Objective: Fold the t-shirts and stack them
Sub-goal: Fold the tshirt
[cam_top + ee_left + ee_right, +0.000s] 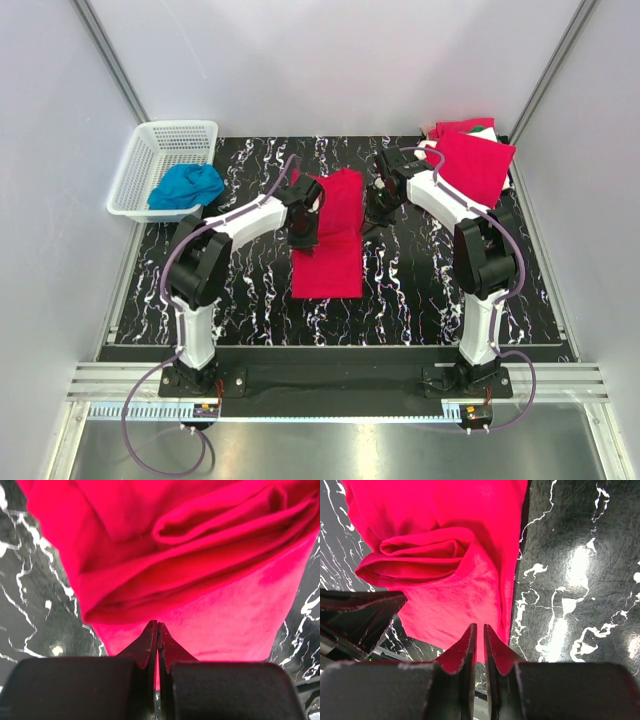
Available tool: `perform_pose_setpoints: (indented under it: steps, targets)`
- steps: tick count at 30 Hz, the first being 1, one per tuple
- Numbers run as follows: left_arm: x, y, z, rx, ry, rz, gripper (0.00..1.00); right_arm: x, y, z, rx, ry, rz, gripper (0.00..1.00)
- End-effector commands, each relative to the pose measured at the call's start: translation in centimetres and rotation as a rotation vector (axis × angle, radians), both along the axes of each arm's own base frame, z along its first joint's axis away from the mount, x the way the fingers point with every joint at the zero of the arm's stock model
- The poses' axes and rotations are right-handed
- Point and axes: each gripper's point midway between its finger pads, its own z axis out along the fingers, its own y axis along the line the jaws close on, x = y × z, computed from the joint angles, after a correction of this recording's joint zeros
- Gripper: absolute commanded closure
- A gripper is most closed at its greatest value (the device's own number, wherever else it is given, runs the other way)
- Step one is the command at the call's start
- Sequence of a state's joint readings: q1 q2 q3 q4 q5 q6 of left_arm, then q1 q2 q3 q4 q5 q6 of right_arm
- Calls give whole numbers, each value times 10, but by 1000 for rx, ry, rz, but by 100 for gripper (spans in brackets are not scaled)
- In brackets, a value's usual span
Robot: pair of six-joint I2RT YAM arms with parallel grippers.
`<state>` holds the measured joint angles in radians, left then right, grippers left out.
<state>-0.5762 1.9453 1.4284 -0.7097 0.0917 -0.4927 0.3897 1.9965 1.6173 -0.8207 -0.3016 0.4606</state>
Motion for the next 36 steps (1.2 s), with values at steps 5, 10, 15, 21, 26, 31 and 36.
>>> perform_pose_setpoints:
  steps: [5,10,15,21,26,31,36]
  targets:
    - [42,-11,10,-15,-98,1,100,-1,0,19,34,-32,1,84]
    - [62,-5,8,-2,-109,30,100,-1,0,16,30,-25,3,84]
    - [82,7,4,15,-118,66,100,1,1,15,27,-33,12,85]
    - [95,13,-2,14,-109,79,98,5,3,15,29,-37,17,85]
    - [97,11,-2,9,-109,77,96,11,5,29,44,-75,22,84]
    - [105,21,41,-30,-188,117,87,28,8,54,46,-166,41,82]
    - [108,41,111,-131,-280,166,78,53,6,99,28,-283,42,81]
